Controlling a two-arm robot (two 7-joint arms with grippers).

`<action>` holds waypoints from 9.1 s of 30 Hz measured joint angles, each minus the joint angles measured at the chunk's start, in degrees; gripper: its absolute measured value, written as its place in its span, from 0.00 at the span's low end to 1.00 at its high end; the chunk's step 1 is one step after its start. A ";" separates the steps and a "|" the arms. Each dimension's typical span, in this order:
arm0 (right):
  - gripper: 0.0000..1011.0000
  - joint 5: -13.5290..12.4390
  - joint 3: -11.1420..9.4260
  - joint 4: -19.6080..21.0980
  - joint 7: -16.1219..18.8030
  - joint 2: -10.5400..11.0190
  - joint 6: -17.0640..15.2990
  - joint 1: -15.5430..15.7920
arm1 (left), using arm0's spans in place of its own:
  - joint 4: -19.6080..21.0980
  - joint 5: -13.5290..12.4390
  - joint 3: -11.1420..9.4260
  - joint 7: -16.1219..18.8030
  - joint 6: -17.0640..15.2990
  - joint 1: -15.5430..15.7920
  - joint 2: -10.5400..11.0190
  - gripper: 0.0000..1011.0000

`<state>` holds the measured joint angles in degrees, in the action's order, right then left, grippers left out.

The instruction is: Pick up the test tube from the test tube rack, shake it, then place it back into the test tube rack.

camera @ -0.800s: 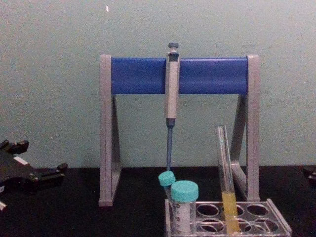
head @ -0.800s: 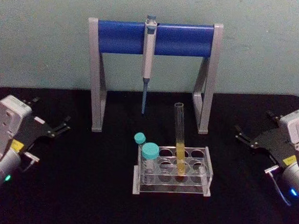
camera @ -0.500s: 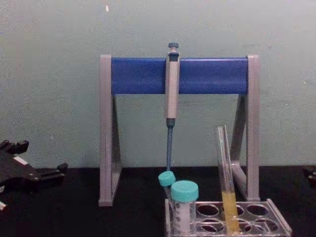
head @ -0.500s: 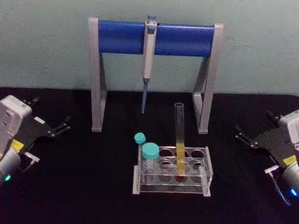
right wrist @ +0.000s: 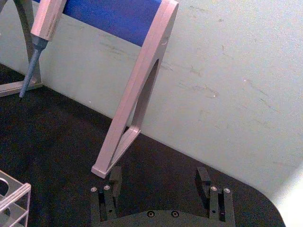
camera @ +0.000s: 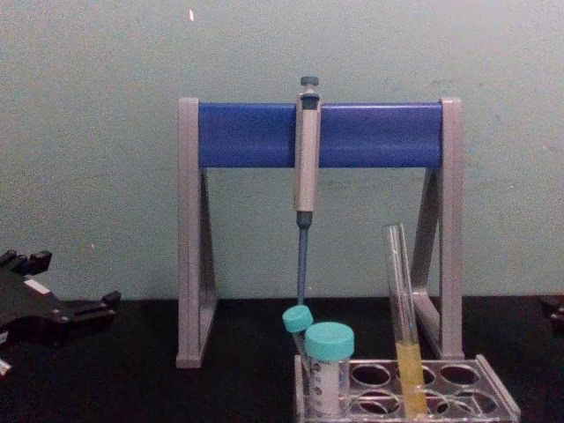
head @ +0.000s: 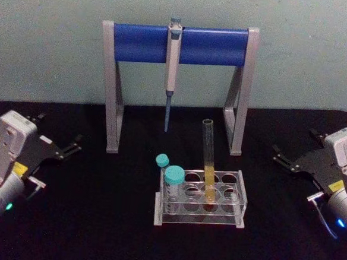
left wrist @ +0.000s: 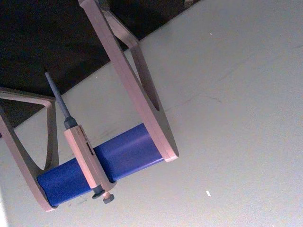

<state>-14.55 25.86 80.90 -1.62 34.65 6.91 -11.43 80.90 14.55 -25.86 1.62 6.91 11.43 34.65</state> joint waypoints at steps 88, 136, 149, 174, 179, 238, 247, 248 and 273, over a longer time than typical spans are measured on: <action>0.99 -9.35 -1.52 3.95 26.70 -8.20 -10.55 -3.84 | 0.00 0.00 0.00 0.00 0.00 0.00 0.00 0.99; 0.79 -8.50 -0.86 0.09 28.80 -9.89 -12.19 -5.86 | 0.00 0.00 0.00 0.00 0.00 0.00 0.00 0.99; 0.38 -8.56 -0.86 0.09 28.76 -9.89 -12.24 -5.86 | 0.00 0.00 0.00 0.00 0.00 0.00 0.00 0.99; 0.23 -8.51 -0.87 0.29 29.17 -9.68 -11.39 -5.68 | 0.00 0.00 0.00 0.00 0.00 0.00 0.00 0.99; 0.23 -9.00 -1.39 0.96 29.88 -9.45 -10.29 -5.21 | 0.00 0.00 0.00 0.00 0.00 0.00 0.00 0.99; 0.23 -12.06 -7.11 6.09 31.39 -9.98 -2.03 -3.11 | 0.00 0.00 0.00 0.00 0.00 0.00 0.00 0.99; 0.23 -16.65 -7.35 10.31 34.69 -5.33 -5.48 -1.04 | 0.00 0.00 0.00 0.00 0.00 0.00 0.00 0.99; 0.23 -16.82 -7.52 10.95 34.66 -4.74 -5.75 -0.59 | 0.00 0.00 0.00 0.00 0.00 0.00 0.00 0.99; 0.23 -6.99 -10.71 11.42 23.09 -6.76 -3.78 -0.60 | 0.00 0.00 0.00 0.00 0.00 0.00 0.00 0.99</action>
<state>-21.54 15.15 92.32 21.46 27.88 3.13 -12.03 80.90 14.55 -25.86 1.62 6.91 11.43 34.65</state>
